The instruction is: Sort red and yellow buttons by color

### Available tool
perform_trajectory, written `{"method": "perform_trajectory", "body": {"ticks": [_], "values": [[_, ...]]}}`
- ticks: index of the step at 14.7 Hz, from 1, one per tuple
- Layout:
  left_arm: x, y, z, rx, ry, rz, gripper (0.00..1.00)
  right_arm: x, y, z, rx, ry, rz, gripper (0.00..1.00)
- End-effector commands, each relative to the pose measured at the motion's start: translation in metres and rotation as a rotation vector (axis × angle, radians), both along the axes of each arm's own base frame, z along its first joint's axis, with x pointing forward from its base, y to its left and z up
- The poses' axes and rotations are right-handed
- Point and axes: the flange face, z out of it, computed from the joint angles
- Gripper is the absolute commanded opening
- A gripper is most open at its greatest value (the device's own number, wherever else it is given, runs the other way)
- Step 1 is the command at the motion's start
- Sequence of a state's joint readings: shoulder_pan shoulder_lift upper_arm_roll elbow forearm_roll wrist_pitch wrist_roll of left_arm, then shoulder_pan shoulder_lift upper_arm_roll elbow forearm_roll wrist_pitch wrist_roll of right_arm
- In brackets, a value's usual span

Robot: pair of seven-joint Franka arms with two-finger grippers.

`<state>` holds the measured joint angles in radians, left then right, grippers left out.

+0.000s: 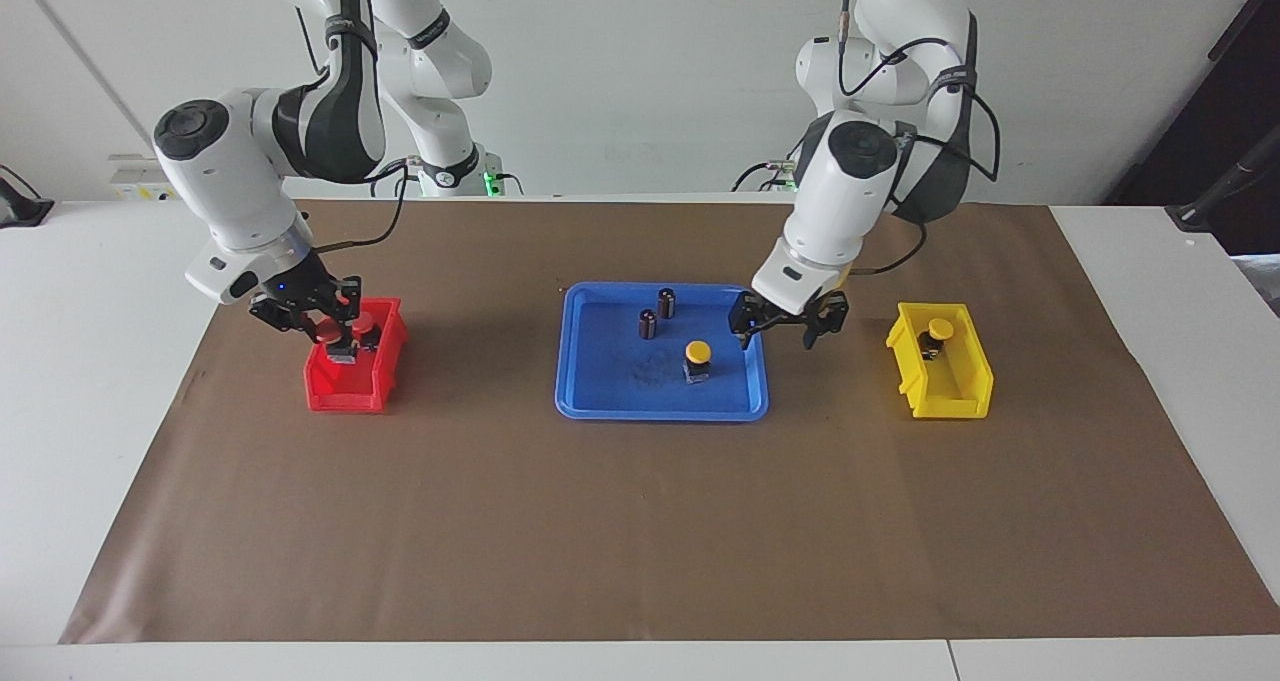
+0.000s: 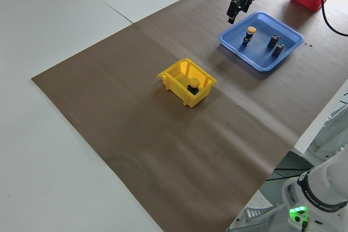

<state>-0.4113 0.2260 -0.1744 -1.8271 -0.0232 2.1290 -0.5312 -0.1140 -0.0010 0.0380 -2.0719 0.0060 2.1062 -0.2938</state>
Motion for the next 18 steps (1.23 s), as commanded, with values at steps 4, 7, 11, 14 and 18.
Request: {"method": "perform_trajectory", "body": {"ticks": [4, 7, 11, 14, 18], "values": [[-0.021, -0.052, -0.044, 0.003, 0.007, 0.019, 1.00, -0.014, -0.016, -0.020, 0.006, -0.031, 0.035, 0.09], [-0.021, -0.052, -0.053, 0.014, 0.018, 0.025, 0.97, -0.021, -0.017, -0.039, 0.002, -0.052, 0.030, 0.09], [-0.027, -0.051, -0.063, 0.029, 0.044, 0.092, 0.02, -0.021, -0.016, -0.058, 0.004, -0.055, 0.019, 0.09], [-0.034, -0.058, -0.064, 0.032, 0.048, 0.111, 0.01, -0.024, -0.019, -0.074, 0.001, -0.076, 0.018, 0.09], [0.008, -0.030, -0.009, 0.053, 0.035, 0.158, 0.01, -0.026, -0.017, -0.077, -0.002, -0.093, 0.014, 0.09]]}}
